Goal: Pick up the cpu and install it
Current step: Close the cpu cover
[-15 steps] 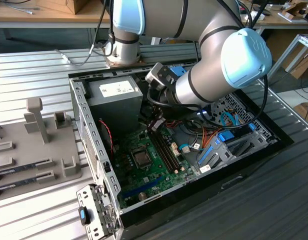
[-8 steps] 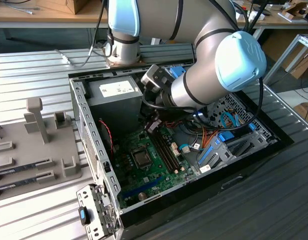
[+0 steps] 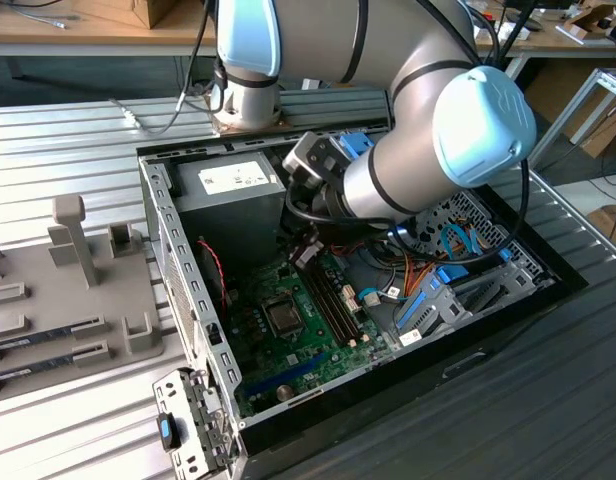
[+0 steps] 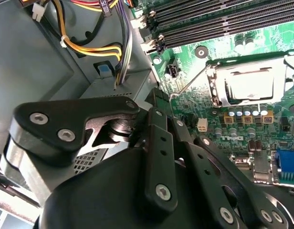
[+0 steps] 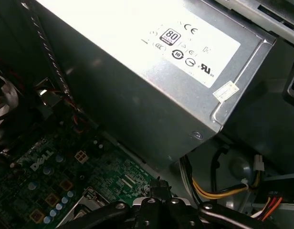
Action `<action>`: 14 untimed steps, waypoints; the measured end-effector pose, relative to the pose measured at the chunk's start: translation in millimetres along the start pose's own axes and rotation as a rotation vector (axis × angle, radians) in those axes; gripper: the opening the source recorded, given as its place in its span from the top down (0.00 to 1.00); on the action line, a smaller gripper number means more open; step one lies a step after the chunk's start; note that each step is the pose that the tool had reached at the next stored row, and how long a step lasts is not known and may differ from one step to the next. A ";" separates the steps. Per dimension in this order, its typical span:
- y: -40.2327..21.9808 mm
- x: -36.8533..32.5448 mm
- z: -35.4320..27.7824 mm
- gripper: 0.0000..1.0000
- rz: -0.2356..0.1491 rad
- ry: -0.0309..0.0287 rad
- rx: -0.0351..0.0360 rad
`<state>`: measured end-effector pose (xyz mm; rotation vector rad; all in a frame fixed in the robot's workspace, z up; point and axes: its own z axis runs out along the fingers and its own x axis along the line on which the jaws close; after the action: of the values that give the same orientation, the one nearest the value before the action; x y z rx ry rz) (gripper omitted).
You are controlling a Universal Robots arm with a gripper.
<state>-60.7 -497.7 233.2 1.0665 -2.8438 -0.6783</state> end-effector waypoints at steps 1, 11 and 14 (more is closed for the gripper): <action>-0.3 0.3 -0.2 0.89 0.000 0.0000 0.0001; -3.6 3.4 -2.1 0.89 0.000 0.0000 0.0000; -4.6 4.4 -2.6 0.89 0.000 0.0000 0.0000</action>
<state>-60.7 -504.6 233.2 1.0664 -2.8439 -0.6782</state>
